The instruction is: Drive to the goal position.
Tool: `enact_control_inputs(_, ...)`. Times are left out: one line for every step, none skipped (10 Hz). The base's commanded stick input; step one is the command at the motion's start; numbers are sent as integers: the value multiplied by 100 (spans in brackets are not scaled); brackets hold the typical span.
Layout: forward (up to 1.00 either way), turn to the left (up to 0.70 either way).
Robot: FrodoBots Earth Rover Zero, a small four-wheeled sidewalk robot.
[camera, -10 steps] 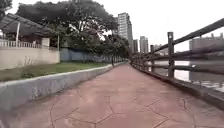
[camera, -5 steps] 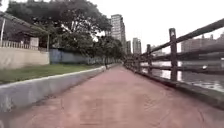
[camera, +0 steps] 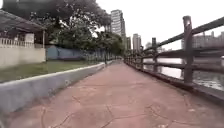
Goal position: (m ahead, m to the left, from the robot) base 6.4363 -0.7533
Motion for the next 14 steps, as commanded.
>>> enact_control_inputs(99, 0)
enact_control_inputs(99, 0)
enact_control_inputs(99, 0)
enact_control_inputs(99, 0)
enact_control_inputs(99, 0)
enact_control_inputs(99, 0)
enact_control_inputs(99, 0)
enact_control_inputs(99, 0)
enact_control_inputs(99, 0)
enact_control_inputs(99, 0)
enact_control_inputs(99, 0)
enact_control_inputs(99, 0)
enact_control_inputs(99, 0)
enact_control_inputs(99, 0)
